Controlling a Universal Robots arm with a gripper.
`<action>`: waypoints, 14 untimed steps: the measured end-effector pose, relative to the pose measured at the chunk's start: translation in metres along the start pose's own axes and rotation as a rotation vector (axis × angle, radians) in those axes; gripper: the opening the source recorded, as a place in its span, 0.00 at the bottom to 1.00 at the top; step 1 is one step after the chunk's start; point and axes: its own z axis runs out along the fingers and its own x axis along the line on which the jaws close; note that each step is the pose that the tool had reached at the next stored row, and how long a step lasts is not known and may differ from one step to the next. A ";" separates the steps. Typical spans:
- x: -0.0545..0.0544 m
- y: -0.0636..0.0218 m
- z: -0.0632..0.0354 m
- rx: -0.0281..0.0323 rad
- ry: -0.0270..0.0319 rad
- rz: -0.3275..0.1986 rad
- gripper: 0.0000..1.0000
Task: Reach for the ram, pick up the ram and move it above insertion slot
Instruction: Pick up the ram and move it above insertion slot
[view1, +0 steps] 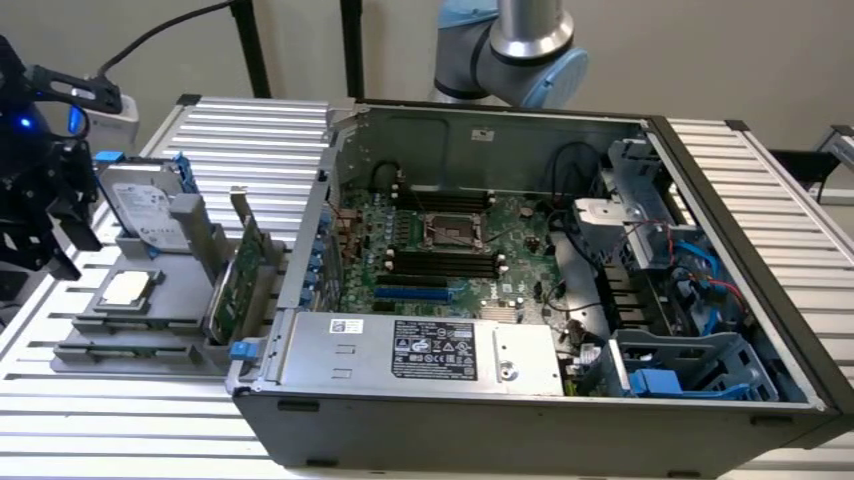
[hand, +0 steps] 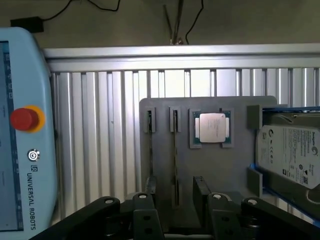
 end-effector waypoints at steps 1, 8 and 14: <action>0.001 -0.0001 0.0018 0.0000 0.0000 0.000 0.42; 0.004 -0.0007 0.0145 0.0000 0.0000 0.000 0.42; 0.009 -0.0012 0.0254 0.0000 0.0000 0.000 0.42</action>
